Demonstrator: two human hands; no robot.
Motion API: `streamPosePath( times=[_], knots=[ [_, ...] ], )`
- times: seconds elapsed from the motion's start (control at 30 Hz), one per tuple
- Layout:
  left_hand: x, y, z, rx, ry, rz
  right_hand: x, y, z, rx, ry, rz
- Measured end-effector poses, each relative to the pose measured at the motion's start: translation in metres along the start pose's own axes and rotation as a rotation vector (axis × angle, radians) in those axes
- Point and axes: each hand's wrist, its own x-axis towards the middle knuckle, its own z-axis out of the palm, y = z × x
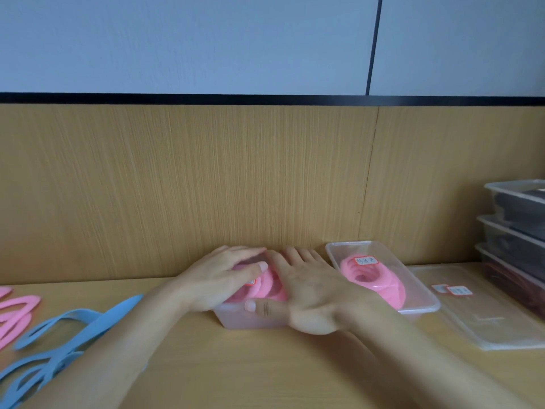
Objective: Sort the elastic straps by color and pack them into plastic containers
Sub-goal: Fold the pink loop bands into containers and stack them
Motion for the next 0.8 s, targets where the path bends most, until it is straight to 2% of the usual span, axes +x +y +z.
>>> streamPosePath(
  times=[0.13,0.2,0.4,0.6,0.67,0.8],
  knots=[
    [-0.009,-0.004,-0.004,-0.326,0.069,0.022,0.012,-0.006,0.005,0.013,0.021,0.009],
    [-0.013,-0.006,-0.005,-0.388,0.117,0.01,0.016,-0.009,0.008,0.006,0.046,0.015],
    [-0.019,-0.012,-0.003,-0.026,0.122,0.05,0.018,-0.014,0.01,0.036,0.122,0.017],
    [-0.019,-0.011,-0.001,0.008,0.143,0.058,0.015,-0.01,-0.001,0.141,0.042,-0.004],
    [-0.017,-0.011,0.0,-0.091,0.137,0.051,0.011,-0.006,-0.004,0.159,0.031,-0.004],
    [-0.012,-0.014,0.003,-0.515,0.199,-0.057,0.003,-0.003,-0.003,0.142,0.09,0.036]
  ],
)
